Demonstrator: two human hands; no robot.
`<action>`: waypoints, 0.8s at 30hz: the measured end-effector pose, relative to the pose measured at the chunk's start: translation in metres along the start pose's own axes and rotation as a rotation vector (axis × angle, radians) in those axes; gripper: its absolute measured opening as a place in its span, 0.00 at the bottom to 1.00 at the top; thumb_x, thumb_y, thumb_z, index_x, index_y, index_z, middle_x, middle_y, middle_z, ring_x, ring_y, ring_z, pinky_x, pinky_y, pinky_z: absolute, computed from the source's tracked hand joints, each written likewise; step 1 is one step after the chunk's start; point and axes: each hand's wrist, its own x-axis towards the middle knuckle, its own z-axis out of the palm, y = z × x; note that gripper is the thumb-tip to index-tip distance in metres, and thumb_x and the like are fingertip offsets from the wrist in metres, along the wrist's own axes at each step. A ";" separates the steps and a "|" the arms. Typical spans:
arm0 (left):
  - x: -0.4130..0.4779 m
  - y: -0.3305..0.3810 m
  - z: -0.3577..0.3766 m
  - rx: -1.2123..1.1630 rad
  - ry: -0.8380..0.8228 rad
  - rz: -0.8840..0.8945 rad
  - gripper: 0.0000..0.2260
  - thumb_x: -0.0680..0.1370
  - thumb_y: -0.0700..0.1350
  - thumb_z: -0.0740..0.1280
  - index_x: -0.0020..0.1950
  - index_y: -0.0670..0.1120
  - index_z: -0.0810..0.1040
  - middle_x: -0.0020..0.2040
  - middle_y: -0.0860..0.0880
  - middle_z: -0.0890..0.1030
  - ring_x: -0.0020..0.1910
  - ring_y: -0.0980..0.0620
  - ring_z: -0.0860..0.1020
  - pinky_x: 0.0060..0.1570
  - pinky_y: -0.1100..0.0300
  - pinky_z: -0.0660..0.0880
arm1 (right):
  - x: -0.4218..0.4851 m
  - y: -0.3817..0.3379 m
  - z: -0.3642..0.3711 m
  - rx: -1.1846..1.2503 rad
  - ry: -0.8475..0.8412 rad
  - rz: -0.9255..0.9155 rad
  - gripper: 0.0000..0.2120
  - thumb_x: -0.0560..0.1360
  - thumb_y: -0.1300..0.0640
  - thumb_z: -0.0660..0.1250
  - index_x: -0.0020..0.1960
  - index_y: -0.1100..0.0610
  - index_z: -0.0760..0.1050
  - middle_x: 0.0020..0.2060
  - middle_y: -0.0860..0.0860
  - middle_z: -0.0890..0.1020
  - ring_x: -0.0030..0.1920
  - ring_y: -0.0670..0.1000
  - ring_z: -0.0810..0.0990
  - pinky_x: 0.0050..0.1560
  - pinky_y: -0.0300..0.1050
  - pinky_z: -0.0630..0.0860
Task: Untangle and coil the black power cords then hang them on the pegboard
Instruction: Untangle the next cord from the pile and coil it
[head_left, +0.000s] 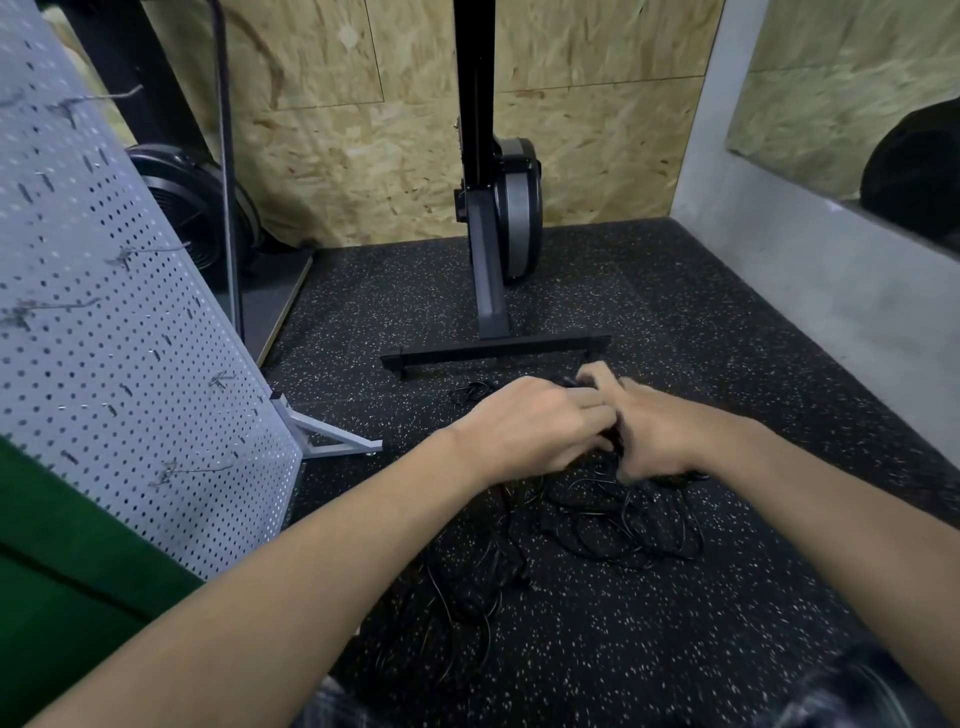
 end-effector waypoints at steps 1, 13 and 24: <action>0.001 0.000 -0.003 -0.046 0.015 -0.029 0.09 0.80 0.48 0.73 0.51 0.42 0.80 0.45 0.47 0.81 0.36 0.43 0.81 0.30 0.52 0.76 | 0.001 -0.003 0.003 -0.043 -0.014 -0.005 0.38 0.68 0.61 0.77 0.67 0.46 0.58 0.53 0.51 0.75 0.47 0.51 0.79 0.41 0.50 0.81; -0.026 -0.017 0.006 -0.451 0.044 -0.709 0.23 0.73 0.64 0.76 0.35 0.46 0.77 0.30 0.51 0.77 0.31 0.54 0.74 0.34 0.61 0.69 | -0.006 -0.003 0.000 -0.359 0.179 -0.180 0.16 0.74 0.53 0.72 0.59 0.47 0.72 0.52 0.43 0.77 0.60 0.50 0.77 0.64 0.56 0.70; -0.030 -0.037 -0.008 -0.746 -0.022 -0.889 0.31 0.75 0.64 0.75 0.32 0.39 0.68 0.28 0.48 0.68 0.29 0.52 0.68 0.35 0.55 0.65 | -0.015 -0.009 -0.008 -0.181 0.311 -0.210 0.37 0.72 0.58 0.74 0.73 0.45 0.56 0.60 0.45 0.79 0.53 0.51 0.81 0.47 0.51 0.74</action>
